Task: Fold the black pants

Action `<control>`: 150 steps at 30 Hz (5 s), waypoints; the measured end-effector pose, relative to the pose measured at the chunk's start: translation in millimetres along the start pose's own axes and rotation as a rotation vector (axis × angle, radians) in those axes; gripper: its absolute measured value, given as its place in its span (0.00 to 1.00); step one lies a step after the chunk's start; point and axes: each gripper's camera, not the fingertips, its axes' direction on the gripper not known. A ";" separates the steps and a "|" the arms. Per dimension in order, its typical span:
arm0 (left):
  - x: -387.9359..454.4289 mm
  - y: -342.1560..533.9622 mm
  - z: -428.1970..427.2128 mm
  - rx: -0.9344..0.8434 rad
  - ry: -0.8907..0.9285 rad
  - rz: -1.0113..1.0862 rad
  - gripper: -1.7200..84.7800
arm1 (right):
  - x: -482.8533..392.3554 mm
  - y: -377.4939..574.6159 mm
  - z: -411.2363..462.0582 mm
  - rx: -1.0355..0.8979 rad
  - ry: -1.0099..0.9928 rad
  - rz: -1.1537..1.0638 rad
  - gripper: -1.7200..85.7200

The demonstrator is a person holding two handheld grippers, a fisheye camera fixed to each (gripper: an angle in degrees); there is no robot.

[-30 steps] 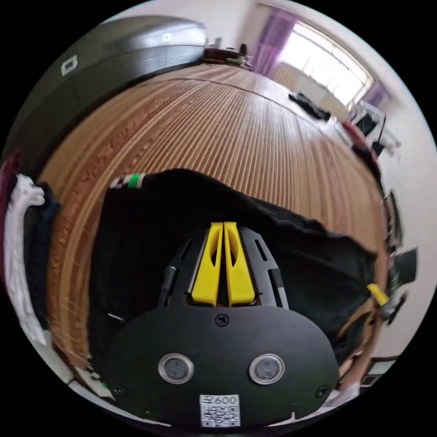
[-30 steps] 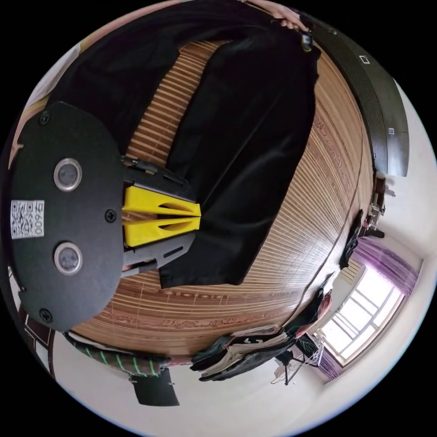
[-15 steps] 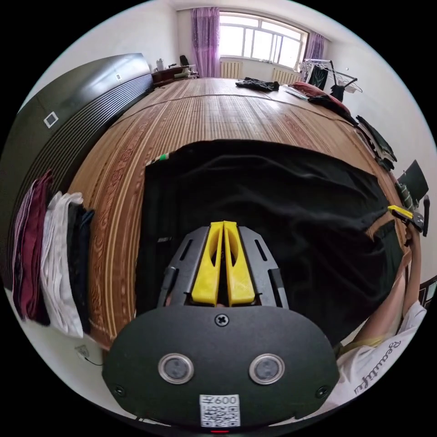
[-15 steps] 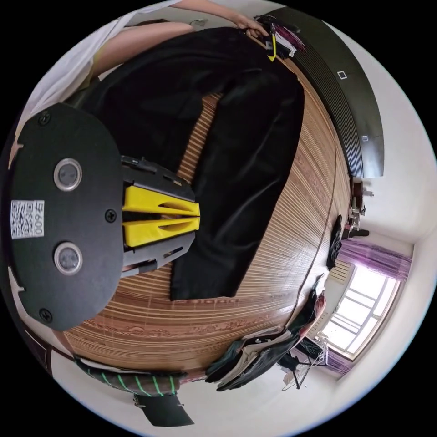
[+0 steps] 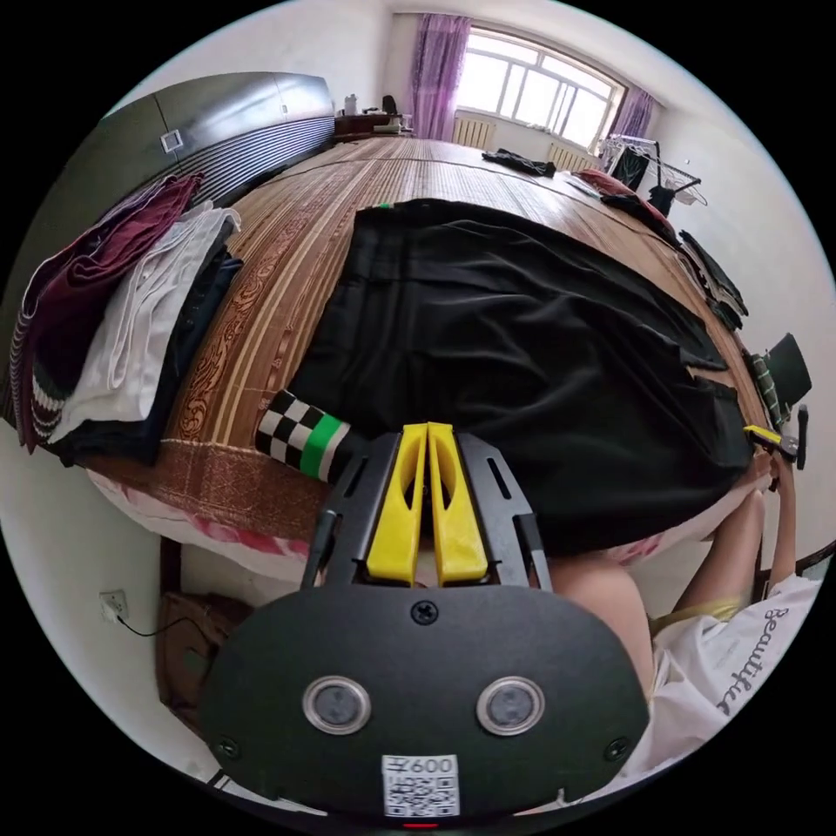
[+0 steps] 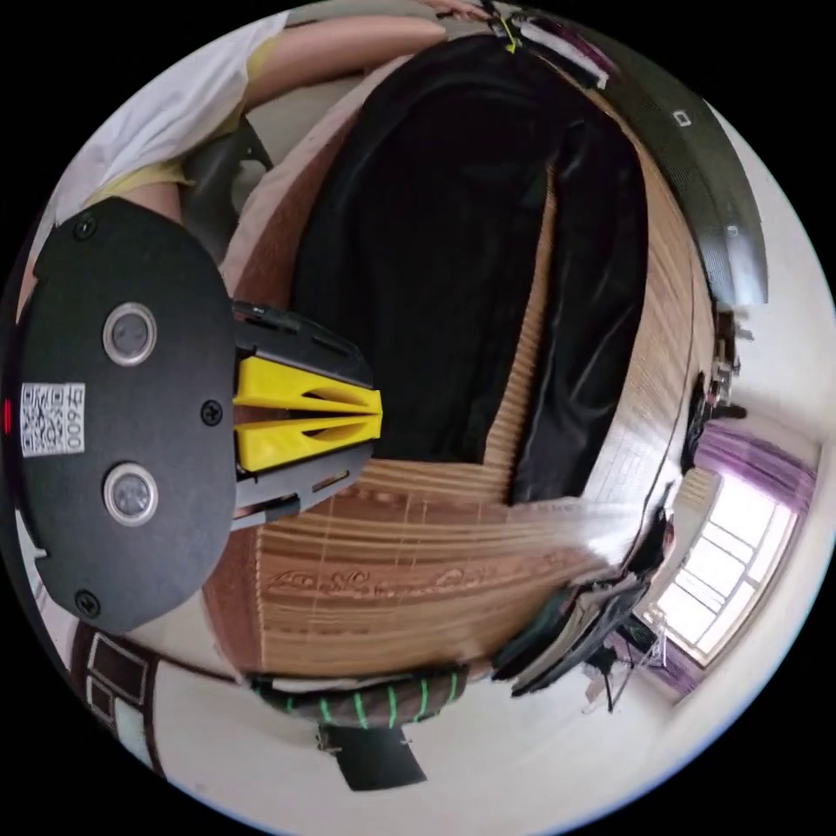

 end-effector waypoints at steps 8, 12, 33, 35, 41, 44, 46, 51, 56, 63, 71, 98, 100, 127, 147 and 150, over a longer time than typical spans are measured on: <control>24.3 26.6 -15.3 -0.016 -0.127 0.102 0.03 | 5.5 33.4 5.0 -0.060 0.060 0.094 0.01; 21.0 44.3 -39.2 0.103 -0.179 0.078 0.03 | 10.4 45.4 -17.0 0.166 -0.043 0.189 0.01; 104.6 176.8 -16.5 0.232 -0.828 0.866 0.12 | -52.7 115.6 9.6 0.359 -0.180 0.024 0.08; 118.8 189.1 -0.7 0.183 -0.889 1.083 0.14 | -78.1 113.9 0.9 0.390 -0.260 -0.044 0.10; 147.1 191.4 31.3 0.094 -0.907 1.392 0.15 | -205.2 107.7 -38.4 0.512 -0.402 -0.358 0.13; 151.0 185.6 43.9 0.066 -0.893 1.430 0.13 | -274.5 107.2 -62.1 0.600 -0.509 -0.512 0.14; 152.0 181.6 46.0 0.075 -0.886 1.420 0.09 | -333.0 103.9 -82.0 0.634 -0.598 -0.637 0.15; 152.2 182.6 46.1 0.045 -0.845 1.431 0.05 | -447.0 98.3 -101.3 0.670 -0.695 -0.774 0.16; 147.7 176.0 24.4 0.080 -0.785 1.359 0.04 | -538.0 106.5 -93.2 0.638 -0.501 -0.811 0.15; 133.0 167.1 6.4 0.126 -0.754 1.319 0.04 | -554.0 129.2 -74.3 0.682 -0.087 -0.748 0.09; 123.2 160.7 -8.3 0.202 -0.757 1.250 0.03 | -431.8 143.1 -38.9 0.446 0.088 -0.624 0.05; 108.7 131.6 -69.5 0.080 -0.747 1.028 0.04 | -86.5 104.0 -166.5 0.284 0.108 -0.651 0.01; 105.3 104.0 -103.1 0.138 -0.713 0.979 0.04 | -34.3 36.8 -202.5 0.320 -0.007 -0.608 0.01; 40.9 -244.4 52.9 -0.047 -0.440 0.796 0.04 | 76.4 -485.2 -52.9 -0.329 -0.272 -0.531 0.01; 43.6 -266.3 87.1 -0.082 -0.126 0.285 0.03 | 82.0 -362.5 -87.3 0.005 -0.492 -0.161 0.01; 57.5 -267.3 94.9 -0.068 -0.186 0.228 0.03 | 91.0 -347.5 -82.3 0.031 -0.515 -0.061 0.01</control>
